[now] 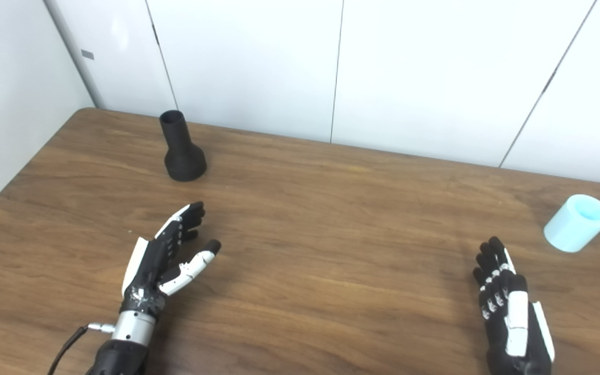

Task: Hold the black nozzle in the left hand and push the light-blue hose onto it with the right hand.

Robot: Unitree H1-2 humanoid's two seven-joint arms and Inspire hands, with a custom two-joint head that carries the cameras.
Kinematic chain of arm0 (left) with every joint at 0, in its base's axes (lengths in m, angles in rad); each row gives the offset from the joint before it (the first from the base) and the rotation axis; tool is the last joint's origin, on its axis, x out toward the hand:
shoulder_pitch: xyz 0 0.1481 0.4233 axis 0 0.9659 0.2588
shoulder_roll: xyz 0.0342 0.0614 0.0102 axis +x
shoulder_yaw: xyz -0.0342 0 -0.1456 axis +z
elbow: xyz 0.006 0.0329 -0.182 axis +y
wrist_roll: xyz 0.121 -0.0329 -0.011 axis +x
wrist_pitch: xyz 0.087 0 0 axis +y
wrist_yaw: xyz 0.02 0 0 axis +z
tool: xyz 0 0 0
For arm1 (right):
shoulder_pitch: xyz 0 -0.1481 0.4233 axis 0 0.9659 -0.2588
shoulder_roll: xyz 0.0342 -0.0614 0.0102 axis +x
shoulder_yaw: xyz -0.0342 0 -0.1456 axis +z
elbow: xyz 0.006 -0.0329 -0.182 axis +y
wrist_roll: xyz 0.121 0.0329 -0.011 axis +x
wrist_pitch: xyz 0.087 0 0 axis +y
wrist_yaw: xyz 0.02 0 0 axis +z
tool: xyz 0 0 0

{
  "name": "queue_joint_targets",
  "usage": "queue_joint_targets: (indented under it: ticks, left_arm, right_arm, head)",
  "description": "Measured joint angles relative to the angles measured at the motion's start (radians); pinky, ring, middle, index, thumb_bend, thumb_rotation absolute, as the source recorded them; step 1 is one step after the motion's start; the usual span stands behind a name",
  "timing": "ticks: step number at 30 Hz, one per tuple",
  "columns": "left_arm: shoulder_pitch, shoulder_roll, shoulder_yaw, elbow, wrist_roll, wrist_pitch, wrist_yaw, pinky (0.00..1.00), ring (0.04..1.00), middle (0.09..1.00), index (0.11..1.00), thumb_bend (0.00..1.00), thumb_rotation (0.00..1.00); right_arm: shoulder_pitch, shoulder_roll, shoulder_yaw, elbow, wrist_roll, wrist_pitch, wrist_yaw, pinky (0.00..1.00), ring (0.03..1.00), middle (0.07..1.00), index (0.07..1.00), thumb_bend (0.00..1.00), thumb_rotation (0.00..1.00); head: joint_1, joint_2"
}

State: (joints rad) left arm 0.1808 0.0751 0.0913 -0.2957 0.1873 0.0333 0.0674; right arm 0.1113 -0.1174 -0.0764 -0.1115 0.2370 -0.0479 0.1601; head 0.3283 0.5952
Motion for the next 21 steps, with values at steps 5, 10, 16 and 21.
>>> queue_joint_targets:
  ticks: [5, 10, 16, 21]
  left_arm:
    - [-0.029, 0.013, 0.043, -0.072, 0.024, 0.112, 0.005, 0.79, 0.834, 0.848, 0.861, 0.81, 0.27]
    - [-0.105, 0.047, 0.086, -0.119, 0.047, 0.207, 0.007, 0.81, 0.819, 0.832, 0.842, 0.86, 0.29]
    - [-0.214, 0.099, 0.115, -0.166, 0.083, 0.319, 0.003, 0.8, 0.82, 0.841, 0.838, 0.87, 0.27]
    - [-0.267, 0.138, 0.143, -0.161, 0.1, 0.376, -0.001, 0.82, 0.852, 0.859, 0.843, 0.91, 0.24]
  right_arm:
    - [0.013, -0.001, -0.004, -0.01, -0.001, 0.001, -0.001, 1.0, 0.991, 0.973, 0.966, 0.54, 1.0]
    - [0.018, -0.003, -0.009, -0.011, -0.002, 0.003, -0.001, 1.0, 0.994, 0.972, 0.972, 0.53, 1.0]
    - [0.017, -0.003, -0.008, -0.011, -0.002, 0.001, -0.001, 1.0, 0.985, 0.967, 0.969, 0.54, 1.0]
    - [0.016, -0.002, -0.007, -0.01, -0.004, 0.001, -0.001, 1.0, 0.997, 0.977, 0.978, 0.54, 1.0]
  head:
    - [-0.003, 0.002]
    - [-0.003, 0.002]
    - [-0.003, 0.008]
    - [-0.002, 0.008]
